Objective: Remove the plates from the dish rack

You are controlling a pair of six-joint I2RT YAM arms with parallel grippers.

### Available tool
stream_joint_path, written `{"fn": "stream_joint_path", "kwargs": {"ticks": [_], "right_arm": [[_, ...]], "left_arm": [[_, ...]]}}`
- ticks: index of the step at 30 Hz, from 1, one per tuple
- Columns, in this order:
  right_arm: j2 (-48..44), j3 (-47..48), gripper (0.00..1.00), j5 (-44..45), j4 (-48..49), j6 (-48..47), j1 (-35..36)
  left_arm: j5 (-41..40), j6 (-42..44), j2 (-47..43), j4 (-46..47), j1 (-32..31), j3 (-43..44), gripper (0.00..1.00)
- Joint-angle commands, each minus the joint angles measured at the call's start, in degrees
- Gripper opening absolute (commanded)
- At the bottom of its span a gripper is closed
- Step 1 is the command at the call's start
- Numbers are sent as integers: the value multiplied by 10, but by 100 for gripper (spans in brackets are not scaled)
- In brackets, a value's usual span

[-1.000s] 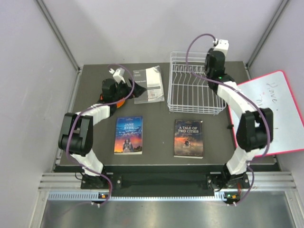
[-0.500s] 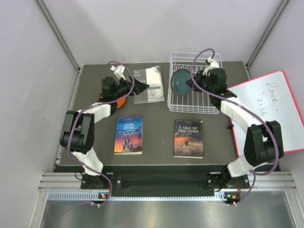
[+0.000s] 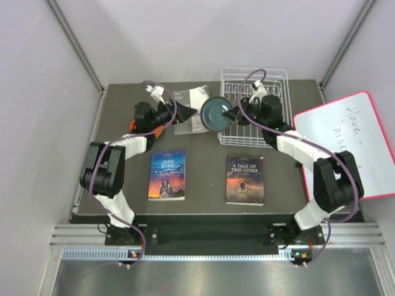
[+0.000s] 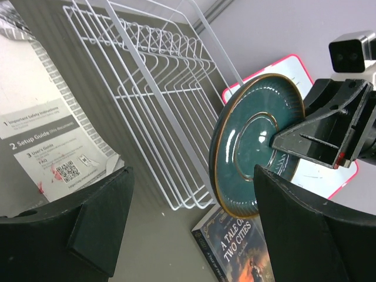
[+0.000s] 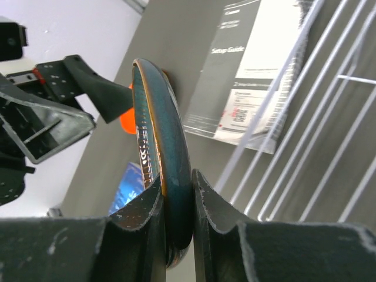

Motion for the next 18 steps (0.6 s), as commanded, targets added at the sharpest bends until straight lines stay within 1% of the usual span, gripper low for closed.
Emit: {"fn": "stream_joint_path", "kwargs": {"ticks": [1, 4, 7, 8, 10, 11, 12, 14, 15, 16, 17, 18], "right_arm": [[18, 2, 0, -39, 124, 46, 17], [40, -3, 0, -65, 169, 85, 21], [65, -4, 0, -87, 225, 123, 22], [80, -2, 0, -100, 248, 139, 23], [93, 3, 0, -109, 265, 152, 25], [105, 4, 0, -114, 277, 158, 25], [109, 5, 0, -122, 295, 171, 25], [121, 13, 0, -126, 301, 176, 25], [125, 16, 0, -133, 299, 177, 25], [129, 24, 0, -136, 300, 177, 26], [135, 28, 0, -140, 300, 177, 25], [138, 33, 0, -147, 300, 177, 25]], "left_arm": [[1, -6, 5, 48, -13, -6, 87], [0, -13, 10, 64, -23, -10, 86], [1, -24, 17, 84, -27, -13, 80], [4, -29, 18, 92, -28, -14, 73], [7, -32, 25, 98, -29, -15, 65], [7, -32, 26, 99, -29, -15, 58], [9, -30, 28, 98, -29, -16, 41], [7, -25, 26, 93, -30, -17, 26], [7, -23, 27, 91, -29, -18, 7], [7, -20, 27, 88, -29, -17, 2], [9, -18, 28, 85, -29, -17, 0], [15, -17, 29, 85, -29, -16, 0]]}}
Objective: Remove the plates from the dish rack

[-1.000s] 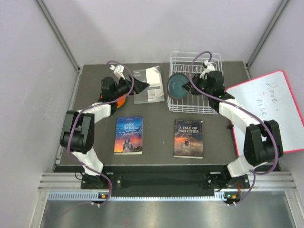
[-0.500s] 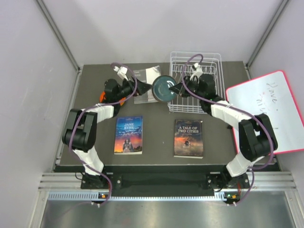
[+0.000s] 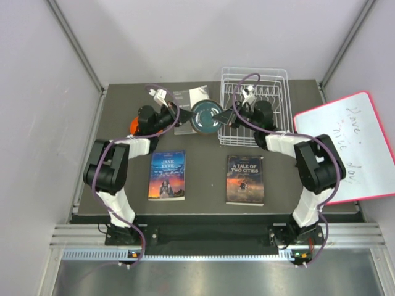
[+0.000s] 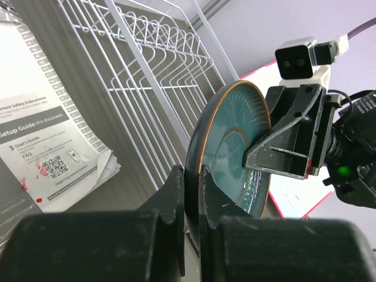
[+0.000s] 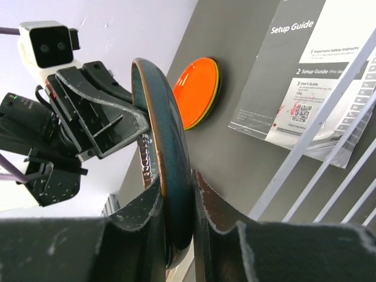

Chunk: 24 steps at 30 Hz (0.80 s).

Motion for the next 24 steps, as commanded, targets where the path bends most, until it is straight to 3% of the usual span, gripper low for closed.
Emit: {"fn": "stream_joint_path", "kwargs": {"ticks": [1, 4, 7, 10, 11, 15, 17, 20, 24], "right_arm": [[12, 50, 0, -46, 85, 26, 12], [23, 65, 0, -56, 83, 25, 12], [29, 73, 0, -61, 83, 25, 12], [30, 79, 0, -63, 77, 22, 12], [34, 80, 0, -65, 77, 21, 12], [38, 84, 0, -70, 81, 24, 11], [38, 85, 0, -70, 84, 25, 12], [38, 84, 0, -70, 84, 26, 11], [42, 86, 0, -78, 86, 27, 11]], "left_arm": [[31, 14, 4, 40, -10, 2, 0], [43, 4, 12, 57, -10, 3, 0], [44, -1, 15, 60, -10, 1, 19], [40, 4, 14, 57, -10, 1, 26], [39, 5, 14, 55, -10, 1, 35], [39, 3, 16, 55, -10, 1, 37], [36, 2, 15, 58, -10, 0, 27], [30, 4, 11, 58, -10, -6, 1], [33, 12, 9, 53, -10, -4, 0]]}}
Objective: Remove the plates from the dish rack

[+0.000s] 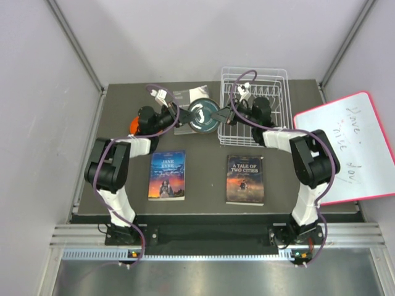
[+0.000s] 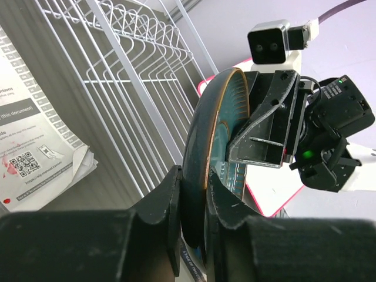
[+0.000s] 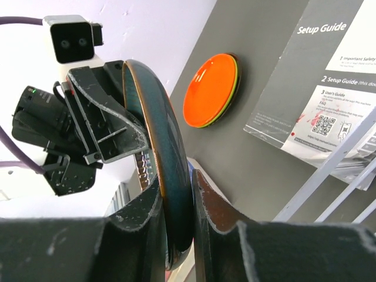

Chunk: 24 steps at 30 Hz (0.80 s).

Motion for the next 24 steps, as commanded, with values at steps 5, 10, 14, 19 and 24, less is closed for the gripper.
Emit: {"fn": "stream_joint_path", "kwargs": {"ticks": [5, 10, 14, 19, 24], "right_arm": [[-11, 44, 37, -19, 41, 2, 10], [-35, 43, 56, 11, -33, -44, -10], [-71, 43, 60, 63, -125, -111, -31], [-124, 34, 61, 112, -189, -168, -44], [-152, 20, 62, 121, -204, -178, -45]], "left_arm": [[-19, 84, -30, 22, -10, -24, 0], [-61, 142, -76, -55, 0, -19, 0], [-80, 147, -106, -81, 40, -30, 0], [-94, 169, -131, -139, 118, -19, 0], [-98, 179, -117, -164, 190, -16, 0]]}}
